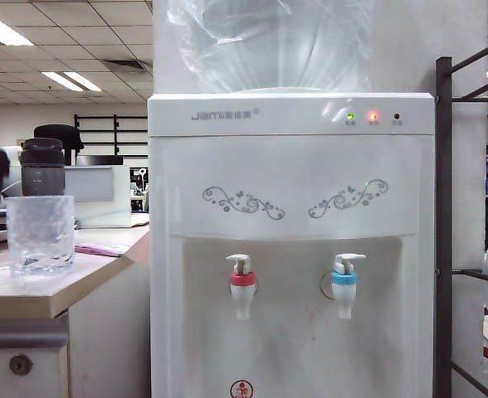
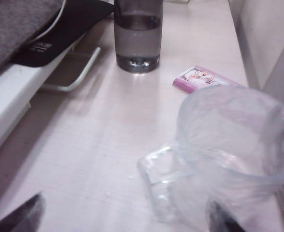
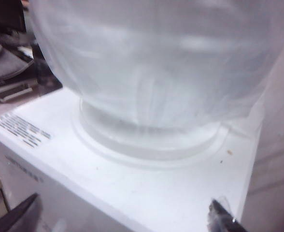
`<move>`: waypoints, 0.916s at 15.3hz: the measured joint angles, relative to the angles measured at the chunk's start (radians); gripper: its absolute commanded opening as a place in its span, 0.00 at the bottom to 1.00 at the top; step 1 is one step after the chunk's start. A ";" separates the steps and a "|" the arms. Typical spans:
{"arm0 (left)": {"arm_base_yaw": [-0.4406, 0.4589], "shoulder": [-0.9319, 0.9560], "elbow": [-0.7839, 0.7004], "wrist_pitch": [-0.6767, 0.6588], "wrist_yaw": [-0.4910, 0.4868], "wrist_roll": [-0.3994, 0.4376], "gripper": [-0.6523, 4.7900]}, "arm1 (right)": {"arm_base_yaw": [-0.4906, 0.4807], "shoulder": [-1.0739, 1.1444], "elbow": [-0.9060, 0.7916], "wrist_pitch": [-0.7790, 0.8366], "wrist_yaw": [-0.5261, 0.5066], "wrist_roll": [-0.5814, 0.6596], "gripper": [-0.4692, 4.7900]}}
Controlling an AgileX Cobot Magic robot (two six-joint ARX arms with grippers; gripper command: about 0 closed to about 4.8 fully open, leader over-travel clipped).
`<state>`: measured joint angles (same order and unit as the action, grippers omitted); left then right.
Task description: Pick up the plastic mug from the left desk, go to the hot water outlet of the water dispenser, press the vertical switch to get some water, then put the mug back on the desk.
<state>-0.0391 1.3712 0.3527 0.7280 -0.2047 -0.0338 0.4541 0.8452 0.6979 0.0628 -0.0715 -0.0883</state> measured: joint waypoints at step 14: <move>0.004 0.465 0.155 0.409 -0.088 -0.004 0.63 | 0.000 0.082 0.000 0.052 0.000 0.000 1.00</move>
<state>-0.0349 1.8362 0.5076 1.1366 -0.2924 -0.0376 0.4541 0.9276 0.6979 0.1150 -0.0715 -0.0887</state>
